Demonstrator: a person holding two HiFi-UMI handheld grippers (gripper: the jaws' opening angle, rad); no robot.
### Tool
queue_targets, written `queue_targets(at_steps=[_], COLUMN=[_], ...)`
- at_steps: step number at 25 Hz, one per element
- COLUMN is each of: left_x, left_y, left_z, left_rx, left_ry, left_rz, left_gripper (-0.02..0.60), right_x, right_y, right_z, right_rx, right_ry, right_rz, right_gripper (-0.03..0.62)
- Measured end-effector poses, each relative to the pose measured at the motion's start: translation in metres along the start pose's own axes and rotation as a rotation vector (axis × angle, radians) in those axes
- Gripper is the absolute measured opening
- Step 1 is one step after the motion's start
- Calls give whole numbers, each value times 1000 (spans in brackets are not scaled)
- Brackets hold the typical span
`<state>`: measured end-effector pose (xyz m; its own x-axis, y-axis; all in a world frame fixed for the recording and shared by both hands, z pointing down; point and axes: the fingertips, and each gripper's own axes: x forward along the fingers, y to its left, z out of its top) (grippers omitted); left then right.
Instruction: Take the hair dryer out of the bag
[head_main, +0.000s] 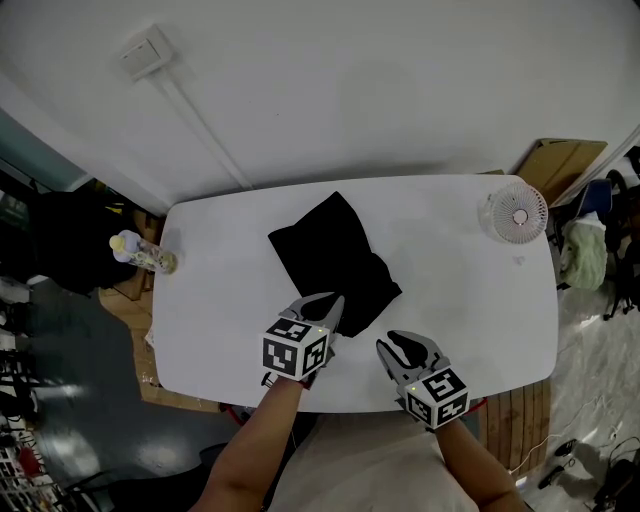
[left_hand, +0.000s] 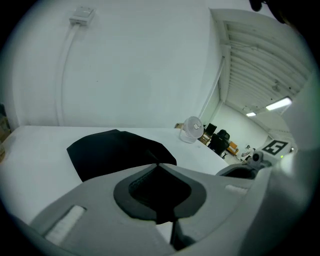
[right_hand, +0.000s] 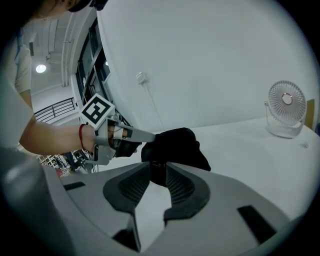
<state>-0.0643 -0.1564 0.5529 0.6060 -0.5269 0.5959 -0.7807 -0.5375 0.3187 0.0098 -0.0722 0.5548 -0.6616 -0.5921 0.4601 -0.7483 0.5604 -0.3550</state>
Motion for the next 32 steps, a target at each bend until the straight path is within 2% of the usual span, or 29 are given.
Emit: queue_targets(at_steps=[9,13,17,22,32], left_x=[3,2,2,3,4], left_y=[12,14,16,17,25], left_z=[5,3,-1,-3,-7], left_rx=[-67,-75,-86,-98,-111], left_ry=[38,60,72,76,90], left_rz=[-1,3,-2,-1,1], left_gripper=[18,18,18,18,18], right_x=[55,82,103,122,139], right_y=[-2,0,-5,-7,-7], right_z=[-7,-11,-16,-25,-32], right_rx=[46,79,137,161,154], right_ry=[84,129,159,211,270], right_rz=[59,93,78,66,70], right_gripper=[103,160,184,257,281])
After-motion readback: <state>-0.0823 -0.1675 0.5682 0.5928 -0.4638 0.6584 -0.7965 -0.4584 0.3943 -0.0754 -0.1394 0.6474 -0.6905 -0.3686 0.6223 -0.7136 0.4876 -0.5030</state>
